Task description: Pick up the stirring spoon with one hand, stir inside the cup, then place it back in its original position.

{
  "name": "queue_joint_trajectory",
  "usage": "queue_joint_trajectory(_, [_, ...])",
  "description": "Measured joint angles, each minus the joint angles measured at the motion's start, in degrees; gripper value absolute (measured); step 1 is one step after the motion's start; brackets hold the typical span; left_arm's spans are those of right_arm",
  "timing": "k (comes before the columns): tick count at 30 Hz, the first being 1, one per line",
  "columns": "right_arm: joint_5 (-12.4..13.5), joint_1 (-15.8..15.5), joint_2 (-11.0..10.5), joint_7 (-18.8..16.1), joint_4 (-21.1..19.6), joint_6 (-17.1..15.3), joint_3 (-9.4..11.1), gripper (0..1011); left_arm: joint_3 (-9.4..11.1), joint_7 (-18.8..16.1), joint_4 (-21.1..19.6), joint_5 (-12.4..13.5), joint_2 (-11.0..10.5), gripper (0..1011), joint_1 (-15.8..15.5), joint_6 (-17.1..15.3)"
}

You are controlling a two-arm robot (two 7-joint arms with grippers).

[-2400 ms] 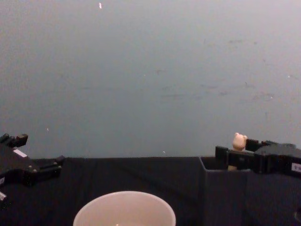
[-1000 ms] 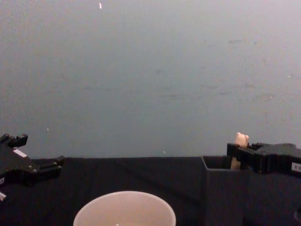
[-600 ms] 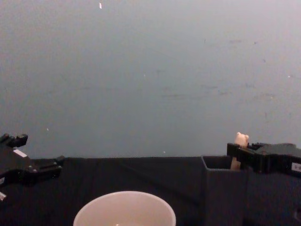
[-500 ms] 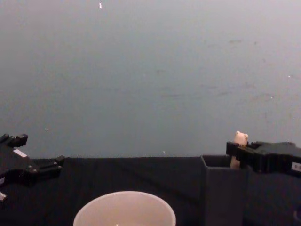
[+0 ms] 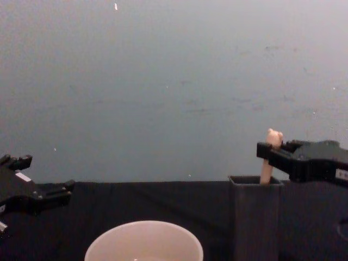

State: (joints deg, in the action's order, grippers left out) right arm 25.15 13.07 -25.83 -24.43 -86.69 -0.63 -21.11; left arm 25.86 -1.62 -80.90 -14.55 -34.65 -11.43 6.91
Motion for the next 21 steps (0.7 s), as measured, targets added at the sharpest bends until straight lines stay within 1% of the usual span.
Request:
queue_joint_trajectory(7, [0.0,-0.1,-0.3,-0.5,-1.8,0.2,1.1,201,0.0,0.0,0.0,0.0,0.0,1001,0.0,0.0])
queue_joint_trajectory(16, [1.2,-1.0,-0.9,-0.9,-4.9,0.4,2.6,201,0.0,0.0,0.0,0.0,0.0,1001,0.0,0.0])
queue_joint_trajectory(21, [1.6,-1.7,-1.4,-0.9,-6.6,1.1,3.3,201,0.0,0.0,0.0,0.0,0.0,1001,0.0,0.0])
